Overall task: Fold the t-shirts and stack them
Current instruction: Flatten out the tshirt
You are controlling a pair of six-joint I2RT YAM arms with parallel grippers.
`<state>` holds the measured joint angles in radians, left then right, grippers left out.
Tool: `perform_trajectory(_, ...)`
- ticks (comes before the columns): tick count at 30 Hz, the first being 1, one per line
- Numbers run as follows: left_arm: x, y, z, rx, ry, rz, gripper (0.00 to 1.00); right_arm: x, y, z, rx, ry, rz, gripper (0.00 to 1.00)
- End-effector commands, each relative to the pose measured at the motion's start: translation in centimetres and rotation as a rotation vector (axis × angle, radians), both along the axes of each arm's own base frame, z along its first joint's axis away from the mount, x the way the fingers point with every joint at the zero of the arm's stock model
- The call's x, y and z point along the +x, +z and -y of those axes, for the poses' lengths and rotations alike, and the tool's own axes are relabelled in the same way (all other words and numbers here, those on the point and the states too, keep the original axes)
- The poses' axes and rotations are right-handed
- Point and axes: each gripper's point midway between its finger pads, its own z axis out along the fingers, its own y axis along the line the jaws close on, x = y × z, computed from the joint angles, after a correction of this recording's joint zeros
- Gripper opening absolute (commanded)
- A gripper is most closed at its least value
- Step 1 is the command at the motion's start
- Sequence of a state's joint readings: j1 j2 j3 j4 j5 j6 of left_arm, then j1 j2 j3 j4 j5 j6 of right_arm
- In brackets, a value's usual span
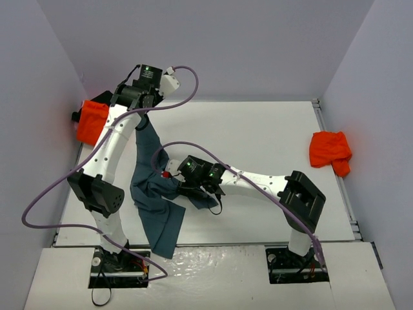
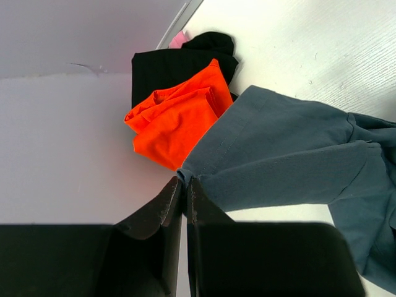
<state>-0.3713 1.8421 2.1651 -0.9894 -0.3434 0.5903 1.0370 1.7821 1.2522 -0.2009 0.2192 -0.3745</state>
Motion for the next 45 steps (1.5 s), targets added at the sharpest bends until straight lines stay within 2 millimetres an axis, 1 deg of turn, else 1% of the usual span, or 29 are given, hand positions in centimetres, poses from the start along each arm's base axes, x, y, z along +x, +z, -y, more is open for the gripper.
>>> perform_trajectory(1, 0.6, 2.8, -0.4, -0.043, 0.037, 0.103, 0.0, -0.3, 1.1, -1.8, 0.051, 0.011, 0.018, 0.87)
perform_trajectory(9, 0.7, 2.6, -0.4, -0.044, 0.039, 0.095, 0.0, -1.1, -0.3, -3.0, 0.025, 0.039, 0.007, 0.87)
perform_trajectory(12, 0.7, 2.6, -0.4, -0.046, 0.041, 0.096, 0.0, -1.1, -1.1, -3.4, -0.003, 0.039, 0.018, 0.87)
perform_trajectory(13, 0.7, 2.6, -0.4, -0.046, 0.04, 0.095, 0.0, -0.9, -0.9, -3.6, -0.007, 0.036, 0.033, 0.87)
perform_trajectory(16, 0.6, 2.5, -0.5, -0.049, 0.04, 0.094, 0.0, -0.5, -1.4, -3.8, -0.029, 0.02, 0.051, 0.86)
perform_trajectory(19, 0.5, 2.6, -0.6, -0.054, 0.04, 0.096, 0.0, -0.2, -1.3, -3.8, -0.032, 0.008, 0.064, 0.86)
perform_trajectory(22, 0.5, 2.4, -0.7, -0.056, 0.04, 0.092, 0.0, -0.2, -0.4, -3.9, -0.015, 0.004, 0.076, 0.86)
perform_trajectory(25, 0.6, 2.2, -0.7, -0.056, 0.042, 0.09, 0.0, -0.5, 0.3, -4.0, 0.011, 0.014, 0.067, 0.86)
perform_trajectory(28, 0.6, 2.3, -0.8, -0.056, 0.045, 0.092, 0.0, -1.4, 1.4, -4.1, 0.045, 0.037, 0.059, 0.86)
perform_trajectory(33, 0.6, 2.3, -0.8, -0.054, 0.046, 0.091, 0.0, -1.7, 3.2, -3.8, 0.08, 0.044, 0.073, 0.86)
perform_trajectory(36, 0.7, 2.3, -0.8, -0.053, 0.047, 0.091, 0.0, -1.7, 3.6, -3.8, 0.087, 0.048, 0.08, 0.86)
perform_trajectory(38, 0.7, 2.3, -0.8, -0.052, 0.048, 0.09, 0.0, -1.6, 3.6, -3.7, 0.082, 0.042, 0.087, 0.86)
perform_trajectory(45, 1.0, 2.2, -0.7, -0.053, 0.046, 0.088, 0.0, -1.1, 1.2, -4.3, 0.041, 0.039, 0.076, 0.86)
